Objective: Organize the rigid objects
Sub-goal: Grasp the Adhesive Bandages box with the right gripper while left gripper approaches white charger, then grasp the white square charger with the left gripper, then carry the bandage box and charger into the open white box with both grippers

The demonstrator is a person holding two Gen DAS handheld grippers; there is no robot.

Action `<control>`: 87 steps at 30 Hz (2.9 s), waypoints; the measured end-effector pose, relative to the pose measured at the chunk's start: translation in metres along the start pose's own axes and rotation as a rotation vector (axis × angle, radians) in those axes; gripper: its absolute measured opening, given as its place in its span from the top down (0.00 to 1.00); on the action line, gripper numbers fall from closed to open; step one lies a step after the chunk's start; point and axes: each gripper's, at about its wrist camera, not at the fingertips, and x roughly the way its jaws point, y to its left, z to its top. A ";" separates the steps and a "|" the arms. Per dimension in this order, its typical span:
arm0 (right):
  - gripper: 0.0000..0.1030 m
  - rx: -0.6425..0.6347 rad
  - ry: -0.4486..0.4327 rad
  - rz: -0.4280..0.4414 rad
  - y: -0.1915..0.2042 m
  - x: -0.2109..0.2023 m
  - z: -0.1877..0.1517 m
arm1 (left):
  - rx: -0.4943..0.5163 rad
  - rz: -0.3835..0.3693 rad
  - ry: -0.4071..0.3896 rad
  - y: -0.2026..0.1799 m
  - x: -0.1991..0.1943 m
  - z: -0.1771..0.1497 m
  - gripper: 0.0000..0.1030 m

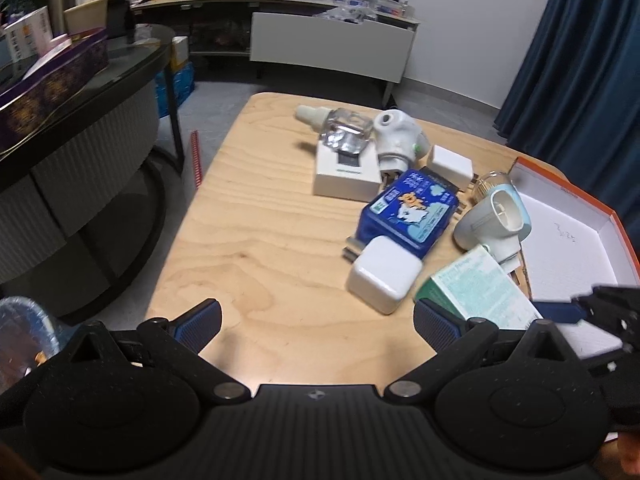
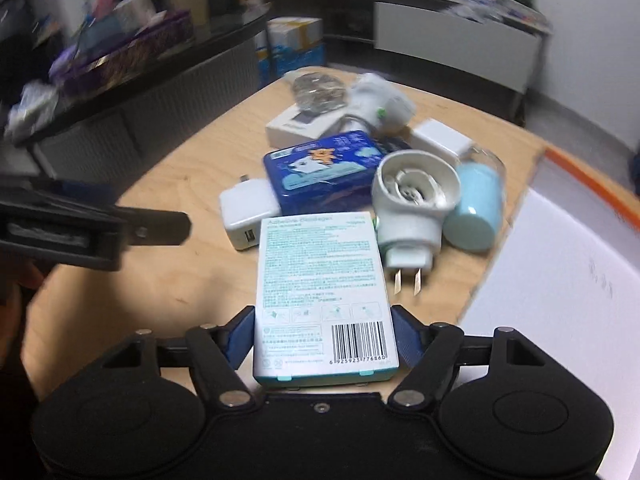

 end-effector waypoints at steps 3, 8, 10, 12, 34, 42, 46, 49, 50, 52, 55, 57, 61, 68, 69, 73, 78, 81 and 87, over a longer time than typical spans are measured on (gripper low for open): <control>0.17 0.023 -0.009 -0.022 0.001 -0.006 -0.008 | 0.029 0.006 0.000 -0.005 0.013 0.003 0.00; 0.17 0.033 -0.023 -0.065 0.007 -0.009 -0.012 | 0.065 -0.022 0.010 -0.014 0.038 0.006 0.00; 0.18 0.021 -0.028 -0.083 0.011 -0.009 -0.013 | 0.119 -0.016 0.004 -0.021 0.046 0.007 0.00; 0.14 0.016 -0.035 -0.097 0.013 -0.009 -0.012 | 0.165 -0.012 -0.004 -0.024 0.053 0.007 0.01; 0.19 0.069 -0.176 -0.101 0.029 -0.042 -0.008 | 0.147 -0.048 -0.135 -0.021 0.003 -0.004 0.44; 0.19 0.121 -0.206 -0.152 0.014 -0.072 -0.026 | 0.120 -0.072 -0.179 -0.036 -0.027 -0.007 0.43; 0.19 0.172 -0.226 -0.185 0.000 -0.091 -0.037 | 0.128 -0.080 -0.187 -0.047 -0.033 -0.008 0.43; 0.19 0.208 -0.240 -0.211 -0.011 -0.102 -0.045 | 0.141 -0.099 -0.188 -0.058 -0.037 -0.011 0.43; 0.19 0.218 -0.244 -0.221 -0.015 -0.106 -0.048 | 0.148 -0.106 -0.190 -0.062 -0.037 -0.011 0.43; 0.19 0.238 -0.253 -0.238 -0.022 -0.113 -0.053 | 0.159 -0.124 -0.187 -0.069 -0.038 -0.012 0.43; 0.19 0.267 -0.264 -0.263 -0.032 -0.122 -0.060 | 0.173 -0.147 -0.193 -0.079 -0.040 -0.013 0.43; 0.19 0.285 -0.269 -0.277 -0.039 -0.127 -0.065 | 0.183 -0.161 -0.198 -0.087 -0.042 -0.013 0.43; 0.19 0.323 -0.282 -0.302 -0.051 -0.134 -0.072 | 0.195 -0.194 -0.194 -0.102 -0.041 -0.011 0.43; 0.19 0.360 -0.300 -0.330 -0.065 -0.141 -0.078 | 0.232 -0.232 -0.189 -0.126 -0.037 -0.008 0.43; 0.19 0.364 -0.304 -0.332 -0.067 -0.142 -0.078 | 0.237 -0.236 -0.190 -0.129 -0.036 -0.007 0.43; 0.19 0.385 -0.314 -0.344 -0.075 -0.145 -0.081 | 0.255 -0.251 -0.186 -0.140 -0.032 -0.004 0.43; 0.19 0.413 -0.322 -0.359 -0.085 -0.148 -0.083 | 0.271 -0.269 -0.179 -0.154 -0.027 -0.001 0.43; 0.19 0.422 -0.328 -0.366 -0.092 -0.149 -0.081 | 0.276 -0.278 -0.174 -0.160 -0.024 0.002 0.43; 0.19 0.439 -0.338 -0.378 -0.104 -0.148 -0.079 | 0.290 -0.291 -0.175 -0.171 -0.019 0.008 0.43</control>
